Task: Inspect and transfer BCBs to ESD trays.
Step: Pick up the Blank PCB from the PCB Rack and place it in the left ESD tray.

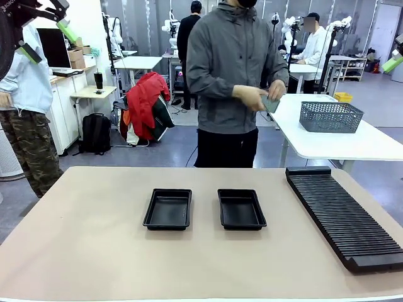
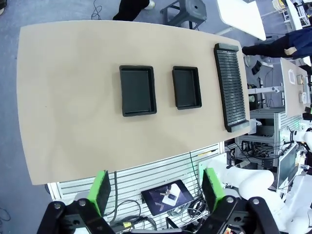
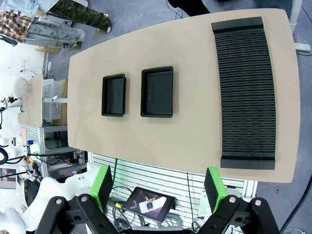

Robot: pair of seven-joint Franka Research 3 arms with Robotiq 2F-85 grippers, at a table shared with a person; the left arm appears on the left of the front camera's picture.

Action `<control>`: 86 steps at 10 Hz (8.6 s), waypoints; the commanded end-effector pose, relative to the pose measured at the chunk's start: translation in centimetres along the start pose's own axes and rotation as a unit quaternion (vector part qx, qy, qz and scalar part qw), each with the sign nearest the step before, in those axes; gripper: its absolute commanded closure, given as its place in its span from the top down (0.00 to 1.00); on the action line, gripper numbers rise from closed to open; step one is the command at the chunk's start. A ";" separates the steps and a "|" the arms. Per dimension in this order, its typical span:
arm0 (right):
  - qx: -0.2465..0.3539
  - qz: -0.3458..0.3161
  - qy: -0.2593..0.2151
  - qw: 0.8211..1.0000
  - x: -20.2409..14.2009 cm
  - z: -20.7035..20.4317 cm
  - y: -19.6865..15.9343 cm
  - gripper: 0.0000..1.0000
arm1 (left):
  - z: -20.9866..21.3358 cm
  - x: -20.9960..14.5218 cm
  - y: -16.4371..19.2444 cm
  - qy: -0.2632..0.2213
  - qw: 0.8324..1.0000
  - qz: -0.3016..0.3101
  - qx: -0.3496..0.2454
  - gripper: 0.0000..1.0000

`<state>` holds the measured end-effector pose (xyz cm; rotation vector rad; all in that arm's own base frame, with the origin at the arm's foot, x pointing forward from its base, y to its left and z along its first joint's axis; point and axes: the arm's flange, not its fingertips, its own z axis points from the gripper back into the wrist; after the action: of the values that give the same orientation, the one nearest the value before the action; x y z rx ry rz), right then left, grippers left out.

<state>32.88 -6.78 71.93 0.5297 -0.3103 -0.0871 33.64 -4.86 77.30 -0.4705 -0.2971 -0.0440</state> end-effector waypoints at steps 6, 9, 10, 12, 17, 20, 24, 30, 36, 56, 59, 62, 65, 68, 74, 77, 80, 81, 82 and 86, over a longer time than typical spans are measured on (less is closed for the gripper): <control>0.001 0.000 0.000 1.000 0.0 0.0 0.0 1.00 | -0.2 0.1 0.1 -0.003 1.000 0.001 0.000 1.00; 0.001 0.000 0.000 1.000 0.0 0.0 0.0 1.00 | -0.2 0.1 0.1 -0.003 1.000 0.001 0.000 1.00; 0.001 0.000 0.000 1.000 0.0 0.0 0.0 1.00 | -0.2 0.1 0.1 -0.003 1.000 0.001 0.000 1.00; 0.001 0.000 0.000 1.000 0.0 0.0 0.0 1.00 | -0.2 0.1 0.1 -0.003 1.000 0.001 0.000 1.00; 0.001 0.000 0.000 1.000 0.0 0.0 0.0 1.00 | -0.2 0.1 0.1 -0.003 1.000 0.001 0.000 1.00; 0.001 0.000 0.000 1.000 0.0 0.0 0.0 1.00 | -0.2 0.1 0.1 -0.003 1.000 0.001 0.000 1.00; 0.001 0.000 0.000 1.000 0.0 0.0 0.0 1.00 | -0.2 0.1 0.1 -0.003 1.000 0.001 0.000 1.00; -0.132 0.306 0.039 0.942 0.1 -4.9 -1.6 1.00 | -0.2 0.1 0.1 -0.003 1.000 0.001 0.000 1.00; -0.163 0.589 0.117 0.783 1.8 -12.5 -4.2 1.00 | -0.2 0.1 0.1 -0.003 1.000 0.001 0.000 1.00; -0.054 0.750 0.233 0.617 9.4 -34.8 -15.9 1.00 | -0.2 0.1 0.1 -0.003 1.000 0.001 0.000 1.00; -0.053 0.743 0.236 0.624 10.2 -36.6 -16.1 1.00 | -0.2 0.1 0.1 -0.003 1.000 0.001 0.000 1.00; -0.050 0.739 0.236 0.629 10.4 -37.6 -16.6 1.00 | -0.2 0.1 0.1 -0.003 1.000 0.001 0.000 1.00; -0.049 0.742 0.255 0.619 10.0 -36.9 -16.2 1.00 | -0.2 0.1 0.1 -0.003 1.000 0.001 0.000 1.00; -0.049 0.742 0.255 0.619 10.0 -36.9 -16.2 1.00 | -0.2 0.1 0.1 -0.003 1.000 0.001 0.000 1.00; -0.109 0.739 0.255 0.614 9.7 -37.2 -15.9 0.88 | -0.2 0.1 0.1 -0.003 1.000 0.001 0.000 1.00; -0.100 0.738 0.255 0.617 9.2 -36.9 -16.0 0.71 | -0.2 0.1 0.1 -0.003 1.000 0.001 0.000 1.00; -0.109 0.734 0.250 0.622 8.6 -36.7 -15.9 0.53 | -0.2 0.1 0.1 -0.003 1.000 0.001 0.000 1.00; -0.111 0.733 0.247 0.624 8.4 -36.7 -16.0 0.48 | -0.2 0.1 0.1 -0.003 1.000 0.001 0.000 1.00; -0.113 0.730 0.248 0.627 8.2 -36.7 -16.1 0.42 | -0.2 0.1 0.1 -0.003 1.000 0.001 0.000 1.00; -0.106 0.725 0.242 0.636 7.7 -36.7 -16.9 0.19 | -0.2 0.1 0.1 -0.003 1.000 0.001 0.000 1.00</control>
<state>52.31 -4.58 35.62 -0.0592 -0.0836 1.6033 33.76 -4.89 77.26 -0.4645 -0.2979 -0.0379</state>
